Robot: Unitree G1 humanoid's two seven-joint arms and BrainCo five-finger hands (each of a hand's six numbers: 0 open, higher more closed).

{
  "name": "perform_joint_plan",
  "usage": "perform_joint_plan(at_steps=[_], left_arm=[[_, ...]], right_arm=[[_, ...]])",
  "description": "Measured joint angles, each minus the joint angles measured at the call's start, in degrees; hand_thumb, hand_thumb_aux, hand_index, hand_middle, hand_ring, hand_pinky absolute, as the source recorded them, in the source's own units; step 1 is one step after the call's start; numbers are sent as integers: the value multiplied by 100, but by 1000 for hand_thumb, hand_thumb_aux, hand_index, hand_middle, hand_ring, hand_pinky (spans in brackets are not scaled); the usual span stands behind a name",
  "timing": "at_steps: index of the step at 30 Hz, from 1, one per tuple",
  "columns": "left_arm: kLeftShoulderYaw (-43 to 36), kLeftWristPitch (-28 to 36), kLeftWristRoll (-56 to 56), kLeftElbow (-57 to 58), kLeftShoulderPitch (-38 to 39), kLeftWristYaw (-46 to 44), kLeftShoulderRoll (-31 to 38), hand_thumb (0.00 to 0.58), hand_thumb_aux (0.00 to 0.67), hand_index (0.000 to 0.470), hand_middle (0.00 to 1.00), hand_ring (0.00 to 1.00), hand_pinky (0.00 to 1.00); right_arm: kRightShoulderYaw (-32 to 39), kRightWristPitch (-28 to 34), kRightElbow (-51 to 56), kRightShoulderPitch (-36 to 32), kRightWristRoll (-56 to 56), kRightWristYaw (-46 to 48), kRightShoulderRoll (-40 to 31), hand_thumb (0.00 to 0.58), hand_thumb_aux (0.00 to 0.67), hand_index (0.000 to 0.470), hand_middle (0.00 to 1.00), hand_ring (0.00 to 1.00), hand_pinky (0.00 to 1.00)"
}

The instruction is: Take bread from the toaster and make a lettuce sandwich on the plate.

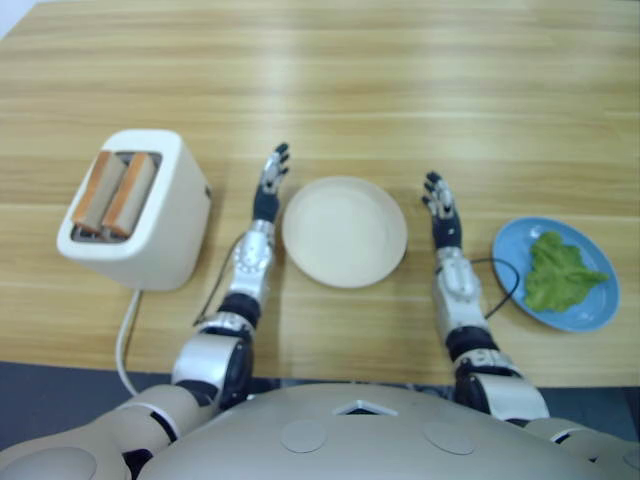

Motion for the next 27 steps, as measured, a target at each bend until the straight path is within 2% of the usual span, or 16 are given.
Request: perform_joint_plan(at_steps=[5,8,11,13,14,15,16,18,20,21,23,27], left_arm=[[-72,41,60,-273,105,-56,51,0,0,0,0,0,0],[-312,374,54,-2023,639,-358,268,0,0,0,0,0,0],[-456,1829,-347,-5124,1071,-830,952,0,0,0,0,0,0],[-211,3041,-1075,-7058,1121,-1039,1653,0,0,0,0,0,0],[95,3810,-1787,-8010,1148,-1072,2086,0,0,0,0,0,0],[249,4091,-2071,-8320,1163,-1079,2296,0,0,0,0,0,0],[623,4672,-2817,-8797,1211,-1083,2754,0,0,0,0,0,0],[1432,5403,-3717,-9253,1321,-1118,3537,0,0,0,0,0,0],[2267,5806,-3987,-9380,1563,-1195,4188,0,0,0,0,0,0],[2722,5913,-3813,-9336,1929,-1330,4574,0,0,0,0,0,0],[3149,5906,-3266,-9075,2505,-1546,4970,0,0,0,0,0,0],[3333,5690,-2119,-8335,3406,-1927,5263,0,0,0,0,0,0]], right_arm=[[6,-3,10,-12,1,48,16,0,0,0,0,0,0],[1,-14,5,-19,4,68,64,0,0,0,0,0,0],[-4,-31,18,-16,8,74,99,0,0,0,0,0,0],[-2,-39,29,-20,7,73,132,0,0,0,0,0,0],[0,-39,37,-30,6,73,158,0,0,0,0,0,0],[0,-41,37,-31,6,72,174,0,0,0,0,0,0],[3,-46,46,-42,5,66,211,0,0,0,0,0,0],[12,-64,66,-46,2,58,252,0,0,0,0,0,0],[15,-74,98,-60,-1,54,273,0,0,0,0,0,0],[23,-74,113,-70,-4,47,308,0,0,0,0,0,0],[25,-101,114,-38,-7,38,327,0,0,0,0,0,0],[22,-100,114,8,-8,22,330,0,0,0,0,0,0]])
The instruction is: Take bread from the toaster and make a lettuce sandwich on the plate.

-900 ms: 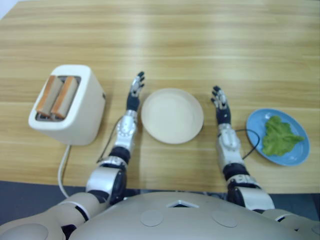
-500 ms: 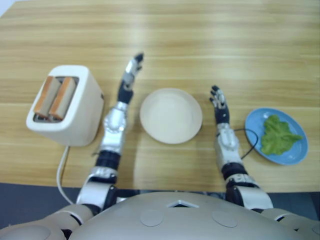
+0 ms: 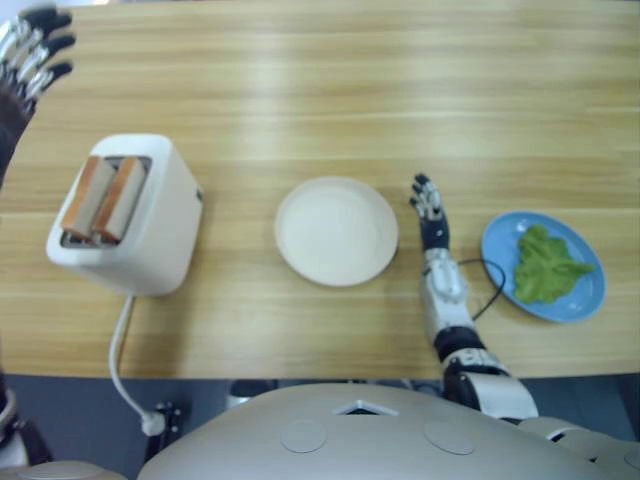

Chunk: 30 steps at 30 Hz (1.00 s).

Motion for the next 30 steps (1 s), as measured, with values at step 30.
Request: perform_joint_plan(at_steps=[30], left_arm=[[-1084,-928,5381,2132,862,1042,997,0,0,0,0,0,0]], right_arm=[[-11,45,-270,318,10,42,-28,0,0,0,0,0,0]])
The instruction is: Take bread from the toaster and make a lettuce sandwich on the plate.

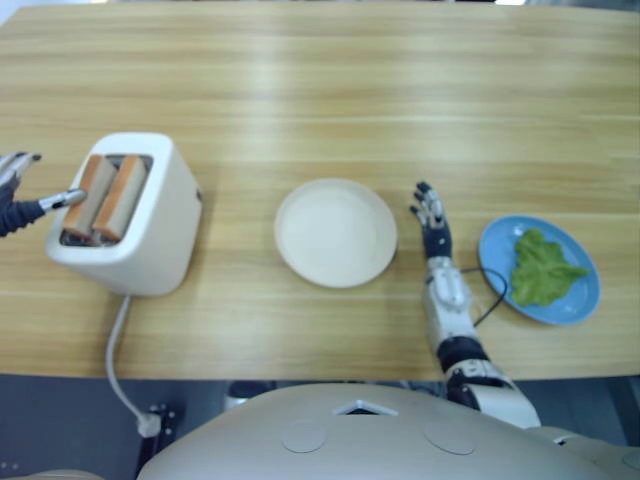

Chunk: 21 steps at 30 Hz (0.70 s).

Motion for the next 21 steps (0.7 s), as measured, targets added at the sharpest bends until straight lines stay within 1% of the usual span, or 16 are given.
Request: perform_joint_plan(at_steps=[6,16,21], left_arm=[[6,-97,-106,-319,57,-176,-162,0,0,0,0,0,0],[16,-153,-23,-500,266,-325,-162,0,0,0,0,0,0],[54,-142,192,-545,394,-386,-159,0,0,0,0,0,0]], right_arm=[[-3,29,-7,10,1,1,-24,0,0,0,0,0,0],[-2,95,-121,106,2,1,-41,0,0,0,0,0,0],[-2,110,-153,137,2,-1,-46,0,0,0,0,0,0]])
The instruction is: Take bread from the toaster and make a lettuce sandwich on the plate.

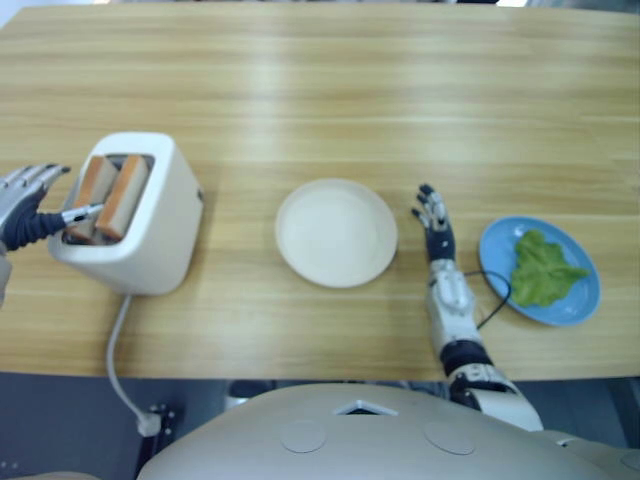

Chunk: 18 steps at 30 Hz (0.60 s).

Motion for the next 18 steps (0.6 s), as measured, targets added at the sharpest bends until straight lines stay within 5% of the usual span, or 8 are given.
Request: perform_joint_plan(at_steps=[3,5,6,8,9,14,16,18], left_arm=[[6,-12,64,2,45,-12,0,0,0,0,0,0,0],[39,-21,184,-2,75,-2,1,258,171,117,0,0,0],[58,-29,201,-4,79,1,1,258,171,117,0,0,0],[127,-75,205,-20,66,19,1,553,525,361,0,0,0],[150,-127,202,-76,44,31,0,580,670,460,0,0,0],[195,-444,120,-465,-29,76,-50,580,670,460,459,459,459],[276,-513,31,-552,-61,79,-111,580,670,460,988,988,988],[363,-573,-54,-571,-104,81,-161,580,670,460,1000,1000,1000]], right_arm=[[0,5,-11,14,0,-2,0,0,0,0,0,0,0],[1,12,-17,21,0,-3,0,0,0,0,0,0,0],[0,14,-18,24,0,-4,-2,0,0,0,0,0,0],[0,19,-23,30,0,-9,-4,0,0,0,0,0,0],[0,24,-23,33,0,-13,-5,0,0,0,0,0,0],[1,35,-22,39,-1,-19,-7,0,0,0,0,0,0],[1,42,-18,44,-2,-23,-15,0,0,0,0,0,0],[0,57,-14,44,-2,-32,-26,0,0,0,0,0,0]])
